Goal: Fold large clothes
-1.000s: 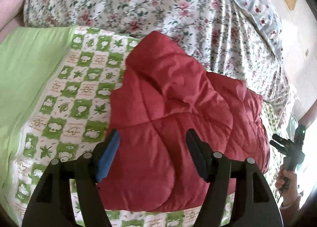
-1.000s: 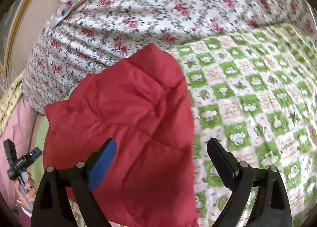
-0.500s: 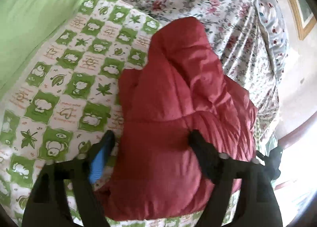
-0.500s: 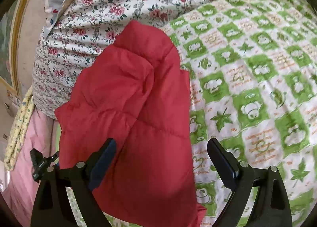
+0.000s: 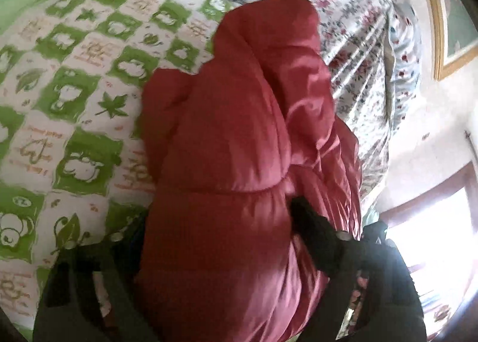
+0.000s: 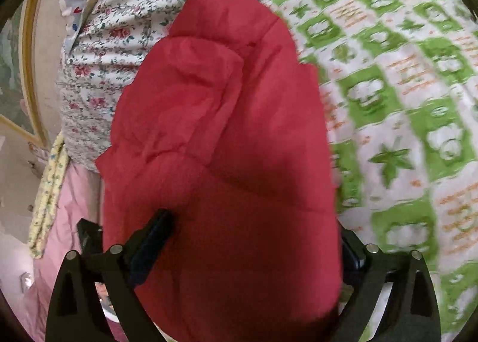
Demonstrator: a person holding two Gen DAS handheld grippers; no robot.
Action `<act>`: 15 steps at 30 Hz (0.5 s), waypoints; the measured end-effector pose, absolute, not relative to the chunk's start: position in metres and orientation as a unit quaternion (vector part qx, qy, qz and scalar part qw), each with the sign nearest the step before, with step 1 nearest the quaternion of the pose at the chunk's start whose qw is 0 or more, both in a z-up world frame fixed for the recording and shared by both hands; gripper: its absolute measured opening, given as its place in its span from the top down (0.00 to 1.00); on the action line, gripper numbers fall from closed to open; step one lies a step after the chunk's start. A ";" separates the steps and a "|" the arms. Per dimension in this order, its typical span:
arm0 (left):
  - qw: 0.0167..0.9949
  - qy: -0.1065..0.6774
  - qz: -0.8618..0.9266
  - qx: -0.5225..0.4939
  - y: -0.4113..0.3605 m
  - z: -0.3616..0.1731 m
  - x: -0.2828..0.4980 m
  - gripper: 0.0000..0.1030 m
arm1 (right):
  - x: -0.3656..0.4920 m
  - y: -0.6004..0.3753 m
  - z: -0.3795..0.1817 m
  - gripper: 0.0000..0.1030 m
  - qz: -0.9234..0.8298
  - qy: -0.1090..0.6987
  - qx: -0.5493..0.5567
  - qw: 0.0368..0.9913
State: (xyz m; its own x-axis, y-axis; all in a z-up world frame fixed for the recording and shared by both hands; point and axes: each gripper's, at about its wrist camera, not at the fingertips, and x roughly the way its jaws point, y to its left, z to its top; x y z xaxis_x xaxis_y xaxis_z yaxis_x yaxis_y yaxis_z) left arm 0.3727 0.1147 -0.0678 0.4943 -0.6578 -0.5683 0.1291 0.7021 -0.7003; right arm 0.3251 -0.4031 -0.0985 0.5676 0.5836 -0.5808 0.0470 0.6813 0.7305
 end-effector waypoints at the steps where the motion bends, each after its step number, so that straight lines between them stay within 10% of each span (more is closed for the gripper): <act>1: 0.812 0.439 -0.244 -0.297 0.114 -0.065 0.372 0.34 | 0.326 -0.401 -0.097 0.16 0.166 0.436 0.358 0.809; 7: 0.830 0.418 -0.255 -0.269 0.108 -0.037 0.353 0.60 | 0.316 -0.401 -0.080 0.56 0.183 0.428 0.360 0.809; 15: 0.841 0.391 -0.282 -0.246 0.102 0.006 0.287 0.62 | 0.256 -0.393 -0.041 0.62 0.207 0.418 0.339 0.817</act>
State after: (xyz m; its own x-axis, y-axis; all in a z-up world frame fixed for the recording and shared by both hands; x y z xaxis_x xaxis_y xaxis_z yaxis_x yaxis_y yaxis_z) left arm 0.2872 0.1018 0.0059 0.5350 -0.6671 -0.5185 0.2824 0.7196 -0.6344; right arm 0.2560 -0.3932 -0.0409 0.5651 0.6225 -0.5415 -0.0554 0.6835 0.7279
